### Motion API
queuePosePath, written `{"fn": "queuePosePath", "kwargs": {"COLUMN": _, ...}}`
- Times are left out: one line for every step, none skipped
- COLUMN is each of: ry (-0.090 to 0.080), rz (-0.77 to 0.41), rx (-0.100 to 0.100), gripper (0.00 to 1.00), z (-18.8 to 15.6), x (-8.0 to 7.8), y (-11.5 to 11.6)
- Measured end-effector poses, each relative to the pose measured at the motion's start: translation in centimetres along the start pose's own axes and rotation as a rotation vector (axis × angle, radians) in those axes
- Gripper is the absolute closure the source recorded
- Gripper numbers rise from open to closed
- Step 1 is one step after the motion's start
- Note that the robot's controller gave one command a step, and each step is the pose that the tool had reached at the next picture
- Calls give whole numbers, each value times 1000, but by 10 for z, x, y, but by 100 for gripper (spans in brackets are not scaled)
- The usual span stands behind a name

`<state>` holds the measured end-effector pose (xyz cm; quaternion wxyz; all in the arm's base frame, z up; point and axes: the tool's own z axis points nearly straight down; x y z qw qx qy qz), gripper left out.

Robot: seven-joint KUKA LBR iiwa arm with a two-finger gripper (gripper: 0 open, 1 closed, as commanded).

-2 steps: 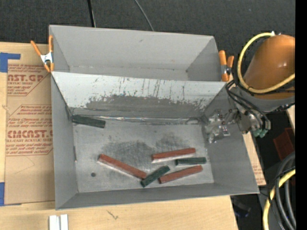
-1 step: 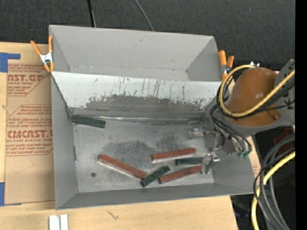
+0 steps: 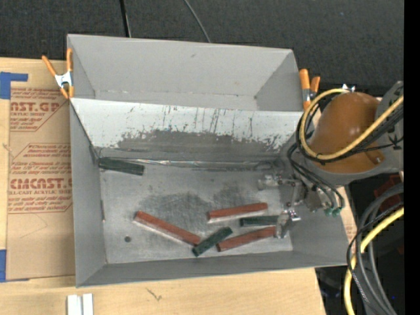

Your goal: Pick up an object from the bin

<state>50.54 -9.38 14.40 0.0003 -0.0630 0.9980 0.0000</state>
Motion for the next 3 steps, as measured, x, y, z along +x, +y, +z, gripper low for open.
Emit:
{"fn": "queuePosePath", "kwargs": {"ry": 7, "rz": 60, "rx": -1, "gripper": 100, "z": 73, "x": 1, "y": -7}}
{"fn": "queuePosePath", "kwargs": {"ry": 7, "rz": 60, "rx": -1, "gripper": 100, "z": 73, "x": 1, "y": -7}}
{"fn": "queuePosePath", "kwargs": {"ry": -1, "rz": 0, "rx": 0, "gripper": 100, "z": -76, "x": -22, "y": -9}}
